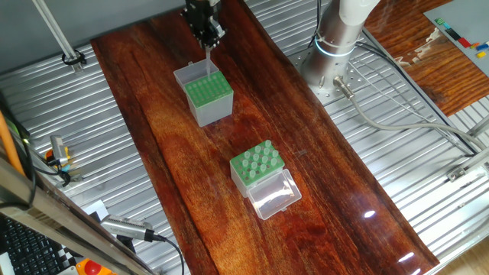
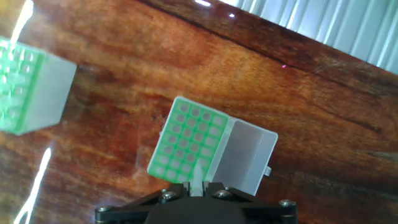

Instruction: Transfer all large pipette tips from one holder to another

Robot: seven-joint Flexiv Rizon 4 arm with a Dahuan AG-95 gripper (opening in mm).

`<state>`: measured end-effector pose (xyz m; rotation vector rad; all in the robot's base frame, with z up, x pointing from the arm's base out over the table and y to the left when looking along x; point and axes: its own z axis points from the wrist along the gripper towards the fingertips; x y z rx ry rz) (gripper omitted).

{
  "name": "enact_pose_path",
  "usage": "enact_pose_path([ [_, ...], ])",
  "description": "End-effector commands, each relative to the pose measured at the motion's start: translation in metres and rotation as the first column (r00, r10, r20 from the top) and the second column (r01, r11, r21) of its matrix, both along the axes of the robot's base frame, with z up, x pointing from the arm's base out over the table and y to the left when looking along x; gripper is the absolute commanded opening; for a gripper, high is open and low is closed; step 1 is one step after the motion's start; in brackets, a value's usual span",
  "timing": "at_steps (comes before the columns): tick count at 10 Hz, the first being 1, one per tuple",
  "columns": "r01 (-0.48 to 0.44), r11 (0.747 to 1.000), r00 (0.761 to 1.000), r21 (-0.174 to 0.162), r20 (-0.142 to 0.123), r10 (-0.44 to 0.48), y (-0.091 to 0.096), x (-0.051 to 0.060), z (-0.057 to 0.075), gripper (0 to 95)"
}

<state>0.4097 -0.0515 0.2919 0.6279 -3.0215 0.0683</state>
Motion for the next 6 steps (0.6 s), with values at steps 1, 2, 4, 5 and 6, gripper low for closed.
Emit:
enact_pose_path([
  [1, -0.002, 1.0, 1.0, -0.006, 0.006, 0.002, -0.0013, -0.0038, -0.0003, 0.0],
  [2, -0.015, 1.0, 1.0, -0.007, 0.007, 0.015, -0.0064, -0.006, -0.0009, 0.0],
  [4, -0.029, 1.0, 0.999, -0.003, 0.013, 0.029, -0.0087, -0.0064, -0.0033, 0.0],
  [5, -0.029, 1.0, 0.999, -0.002, 0.015, 0.029, -0.0088, -0.0064, -0.0039, 0.0],
  [6, -0.027, 1.0, 1.0, 0.001, 0.016, 0.027, -0.008, -0.0057, -0.0042, 0.0],
])
